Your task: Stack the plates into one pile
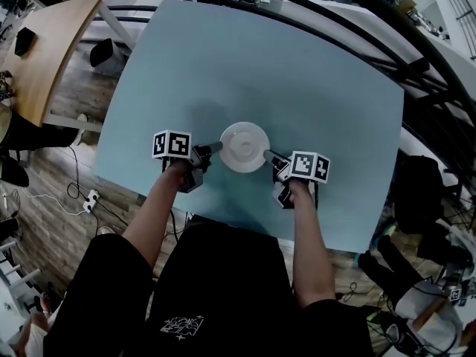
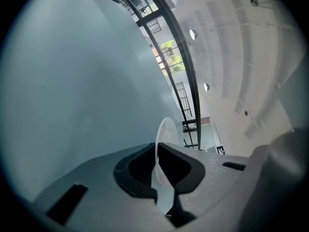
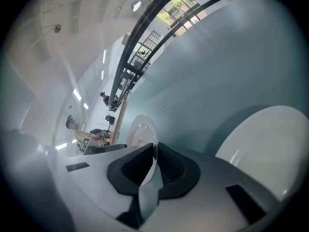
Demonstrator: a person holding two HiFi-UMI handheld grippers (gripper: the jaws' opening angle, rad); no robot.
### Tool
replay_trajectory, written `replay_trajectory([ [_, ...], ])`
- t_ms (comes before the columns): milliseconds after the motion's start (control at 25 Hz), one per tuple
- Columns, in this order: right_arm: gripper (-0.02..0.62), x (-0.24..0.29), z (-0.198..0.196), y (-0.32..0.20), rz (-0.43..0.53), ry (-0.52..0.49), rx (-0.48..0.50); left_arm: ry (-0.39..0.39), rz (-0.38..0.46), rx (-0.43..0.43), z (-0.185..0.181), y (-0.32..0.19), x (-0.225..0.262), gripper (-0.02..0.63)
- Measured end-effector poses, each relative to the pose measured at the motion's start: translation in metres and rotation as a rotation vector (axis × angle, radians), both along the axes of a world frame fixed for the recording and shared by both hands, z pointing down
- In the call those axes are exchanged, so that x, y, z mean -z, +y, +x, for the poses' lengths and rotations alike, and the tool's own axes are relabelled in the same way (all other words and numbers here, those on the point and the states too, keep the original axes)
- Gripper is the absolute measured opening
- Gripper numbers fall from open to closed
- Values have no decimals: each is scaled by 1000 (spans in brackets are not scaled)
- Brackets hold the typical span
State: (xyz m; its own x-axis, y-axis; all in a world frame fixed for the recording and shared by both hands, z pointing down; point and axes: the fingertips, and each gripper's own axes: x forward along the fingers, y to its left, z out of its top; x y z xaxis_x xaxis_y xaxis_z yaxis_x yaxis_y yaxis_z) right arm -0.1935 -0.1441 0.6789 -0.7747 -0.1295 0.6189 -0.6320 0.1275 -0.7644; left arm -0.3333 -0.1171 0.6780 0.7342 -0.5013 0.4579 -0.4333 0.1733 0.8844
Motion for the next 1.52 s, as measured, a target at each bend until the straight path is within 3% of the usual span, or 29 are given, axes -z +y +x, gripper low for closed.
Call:
replay_trajectory([
  [680, 31, 6, 126, 10, -7, 28, -62, -5, -5, -82, 125, 2, 7, 26],
  [1240, 31, -9, 200, 23, -35, 54, -94, -16, -39, -125, 200, 12, -9, 28],
  [1520, 31, -16, 219, 26, -64, 48, -99, -28, -66, -131, 218, 12, -17, 28],
])
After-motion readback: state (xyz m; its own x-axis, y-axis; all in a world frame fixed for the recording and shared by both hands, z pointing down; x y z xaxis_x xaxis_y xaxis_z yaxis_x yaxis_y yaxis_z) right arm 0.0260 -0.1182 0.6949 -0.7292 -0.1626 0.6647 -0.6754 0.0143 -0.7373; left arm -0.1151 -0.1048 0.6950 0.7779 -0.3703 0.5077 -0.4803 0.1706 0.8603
